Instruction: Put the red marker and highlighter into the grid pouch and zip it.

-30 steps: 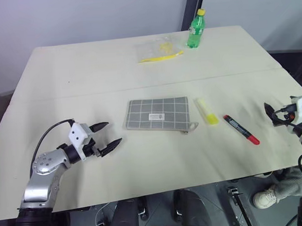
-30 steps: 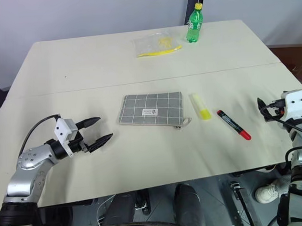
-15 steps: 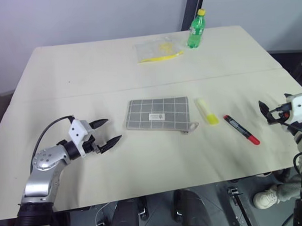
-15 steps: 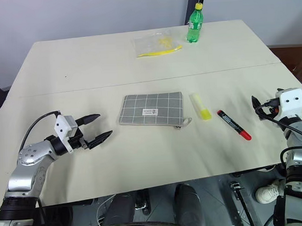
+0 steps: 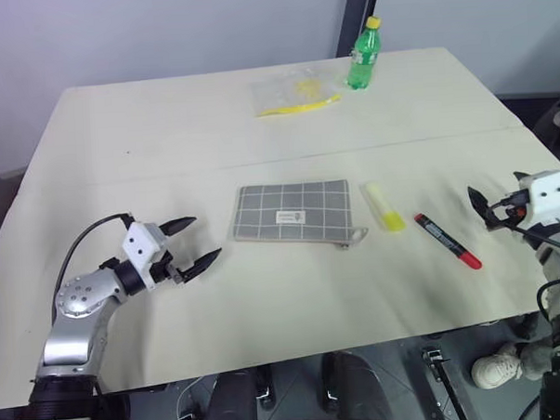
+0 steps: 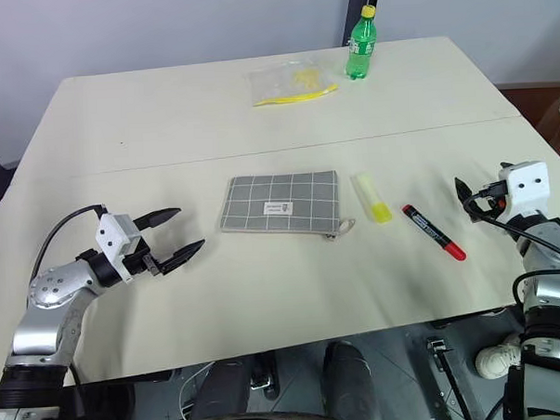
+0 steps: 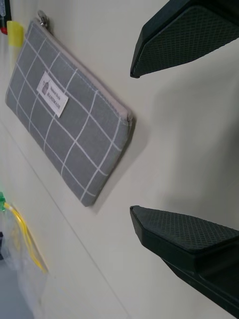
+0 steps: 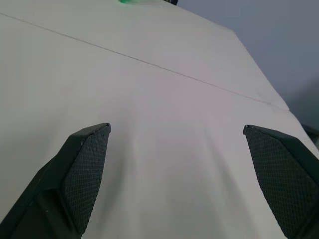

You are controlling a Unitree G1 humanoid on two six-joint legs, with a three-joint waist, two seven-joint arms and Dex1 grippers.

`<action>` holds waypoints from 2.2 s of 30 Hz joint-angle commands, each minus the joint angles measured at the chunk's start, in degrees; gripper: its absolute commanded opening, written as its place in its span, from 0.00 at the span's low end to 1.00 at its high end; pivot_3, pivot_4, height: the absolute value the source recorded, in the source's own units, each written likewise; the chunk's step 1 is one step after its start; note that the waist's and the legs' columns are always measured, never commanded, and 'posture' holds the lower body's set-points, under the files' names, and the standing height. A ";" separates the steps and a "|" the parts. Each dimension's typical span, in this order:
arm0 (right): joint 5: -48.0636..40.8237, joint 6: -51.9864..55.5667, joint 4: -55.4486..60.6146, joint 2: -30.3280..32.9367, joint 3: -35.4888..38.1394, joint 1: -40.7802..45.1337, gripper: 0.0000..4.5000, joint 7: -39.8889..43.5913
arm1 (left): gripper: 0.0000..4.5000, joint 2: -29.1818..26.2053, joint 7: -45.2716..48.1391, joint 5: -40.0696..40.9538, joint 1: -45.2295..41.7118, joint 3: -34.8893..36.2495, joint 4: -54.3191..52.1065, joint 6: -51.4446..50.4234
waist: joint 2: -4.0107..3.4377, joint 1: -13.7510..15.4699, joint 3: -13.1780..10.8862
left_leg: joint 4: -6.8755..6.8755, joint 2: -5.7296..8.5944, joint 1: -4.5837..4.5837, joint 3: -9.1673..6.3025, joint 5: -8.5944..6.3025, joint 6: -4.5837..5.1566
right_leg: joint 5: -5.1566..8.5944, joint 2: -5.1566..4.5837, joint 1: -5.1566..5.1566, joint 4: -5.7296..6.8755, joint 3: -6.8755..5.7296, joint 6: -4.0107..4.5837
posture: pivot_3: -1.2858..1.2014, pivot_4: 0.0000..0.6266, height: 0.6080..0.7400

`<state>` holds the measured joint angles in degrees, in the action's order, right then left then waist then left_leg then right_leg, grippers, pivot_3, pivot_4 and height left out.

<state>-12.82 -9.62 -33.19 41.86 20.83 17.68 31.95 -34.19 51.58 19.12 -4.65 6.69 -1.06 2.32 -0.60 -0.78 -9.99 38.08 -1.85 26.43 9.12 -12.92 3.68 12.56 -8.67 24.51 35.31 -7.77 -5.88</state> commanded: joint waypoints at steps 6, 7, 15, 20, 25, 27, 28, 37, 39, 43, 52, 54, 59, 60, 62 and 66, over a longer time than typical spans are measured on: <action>-3.59 7.79 20.62 -4.64 -7.35 0.71 0.43 5.32 | 0.96 -1.25 -1.41 -8.54 -8.82 -0.91 11.42 14.10 | -0.04 0.01 0.00 | 0.00 -0.10 0.00 0.00 0.01 -0.01 | -0.06 0.05 0.03 0.02 -0.04 0.07 | 0.52 0.24 1.00; -3.79 9.09 22.95 -5.12 -8.30 0.36 0.30 5.95 | 0.96 -1.28 -1.32 -9.61 -9.62 -1.28 13.22 16.48 | -0.04 0.02 0.00 | 0.00 -0.11 0.00 0.00 0.01 -0.01 | -0.06 0.04 0.01 0.04 -0.04 0.08 | 0.52 0.24 1.00; -2.54 17.37 39.40 -10.64 -17.15 -1.93 0.01 4.74 | 0.96 -0.78 0.29 -12.96 -15.29 -4.56 22.75 26.42 | -0.02 0.37 -0.01 | -0.08 -0.01 0.11 0.04 0.02 -0.04 | -0.17 -0.04 0.14 -0.02 -0.09 -0.12 | 0.52 0.24 1.00; 4.84 14.98 41.87 -11.35 -25.21 -3.26 0.01 5.18 | 0.96 -0.53 0.42 -17.24 -19.08 -8.23 29.43 34.93 | -0.01 0.24 0.00 | -0.07 -0.02 0.09 0.04 -0.06 0.08 | -0.08 -0.04 0.13 -0.10 -0.08 0.06 | 0.52 0.24 1.00; 10.51 14.05 37.91 -13.31 -28.44 -0.55 0.01 1.78 | 0.96 -1.91 0.97 -20.98 -22.72 -11.24 37.12 43.43 | -0.01 0.05 0.00 | -0.08 -0.03 0.09 0.05 -0.05 0.07 | -0.09 -0.01 0.17 -0.08 -0.08 0.05 | 0.52 0.24 1.00; 15.01 12.49 35.47 -12.67 -30.71 -0.01 0.01 1.05 | 0.96 -2.47 0.31 -22.93 -24.55 -12.29 40.76 46.96 | 0.00 0.04 0.00 | -0.08 -0.03 0.10 0.08 -0.02 0.03 | -0.13 0.00 0.18 -0.06 -0.08 -0.02 | 0.52 0.24 1.00; 16.33 12.62 34.39 -12.64 -31.29 0.19 0.01 0.64 | 0.96 -2.38 -0.07 -23.31 -25.45 -12.61 42.33 47.98 | 0.00 0.07 0.00 | -0.08 -0.03 0.09 0.07 -0.02 0.02 | -0.13 0.00 0.18 -0.07 -0.09 -0.01 | 0.52 0.24 1.00; 21.30 12.44 30.59 -10.12 -31.79 0.37 0.01 0.93 | 0.96 1.99 -5.53 -30.97 -32.59 -18.49 52.87 56.42 | 0.01 0.53 0.02 | -0.03 0.00 0.03 0.05 -0.04 0.09 | -0.16 -0.03 0.05 -0.06 -0.10 -0.08 | 0.52 0.24 1.00; 21.10 11.92 30.99 -9.59 -31.69 -0.06 0.01 1.62 | 0.96 3.63 -6.76 -31.78 -34.23 -19.33 54.54 56.92 | 0.02 0.90 0.02 | 0.00 0.01 0.03 0.05 -0.06 0.11 | -0.16 -0.04 0.04 -0.06 -0.10 -0.08 | 0.52 0.24 1.00; 19.87 12.45 32.53 -10.12 -31.28 -0.74 0.01 2.36 | 0.96 5.49 -7.88 -32.95 -36.74 -20.72 56.81 57.82 | 0.03 1.42 0.03 | 0.03 0.01 0.03 0.04 -0.06 0.13 | -0.17 -0.03 0.03 -0.06 -0.10 -0.10 | 0.52 0.24 1.00; 19.33 12.99 33.66 -10.44 -29.84 -0.64 0.00 2.07 | 0.57 7.75 -4.19 -32.38 -39.34 -22.76 61.96 57.41 | 0.04 1.43 0.04 | 0.06 0.00 0.03 0.03 -0.04 0.23 | -0.18 -0.02 0.00 -0.06 -0.13 -0.11 | 0.52 0.24 1.00; 19.37 12.85 33.80 -10.38 -29.65 -0.76 0.00 2.02 | 0.32 7.81 -3.37 -31.83 -39.38 -22.77 62.21 57.54 | 0.05 1.45 0.04 | 0.07 0.00 0.03 0.01 -0.03 0.24 | -0.18 -0.02 0.00 -0.05 -0.13 -0.11 | 0.52 0.24 1.00; 17.54 13.27 34.71 -10.83 -28.71 -1.15 0.06 2.58 | 0.00 8.00 -0.03 -29.09 -38.82 -22.47 61.68 56.71 | 0.01 1.14 0.07 | 0.07 0.00 0.02 0.02 -0.05 0.30 | -0.18 -0.02 -0.01 -0.05 -0.13 -0.12 | 0.52 0.24 1.00; 16.26 13.89 35.23 -11.07 -28.03 -1.16 0.12 2.94 | 0.00 7.98 0.52 -28.61 -38.54 -22.42 61.42 56.62 | 0.01 1.13 0.07 | 0.07 -0.01 0.01 0.01 -0.04 0.32 | -0.18 -0.01 -0.01 -0.05 -0.13 -0.13 | 0.52 0.24 1.00; 14.23 15.05 36.51 -11.26 -26.76 -1.20 0.29 3.45 | 0.00 8.06 1.88 -26.75 -37.62 -21.96 60.26 55.88 | 0.01 1.01 0.07 | 0.07 -0.01 0.02 0.02 -0.02 0.34 | -0.19 -0.01 -0.06 -0.04 -0.13 -0.14 | 0.52 0.24 1.00; 7.32 21.47 43.08 -11.91 -21.64 -1.92 0.76 3.63 | 0.00 7.01 1.79 -23.26 -34.45 -20.03 54.62 52.82 | 0.01 0.81 0.07 | 0.07 -0.01 0.02 0.01 -0.02 0.35 | -0.19 -0.01 -0.08 -0.02 -0.13 -0.15 | 0.52 0.24 1.00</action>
<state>-1.23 9.21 4.32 30.23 -4.54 15.86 35.42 -26.81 52.37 -5.14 -41.69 -13.14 55.49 56.72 -0.58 0.04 -9.92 38.15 -1.87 26.46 9.13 -12.94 4.03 12.37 -8.69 24.42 35.32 -7.89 -6.03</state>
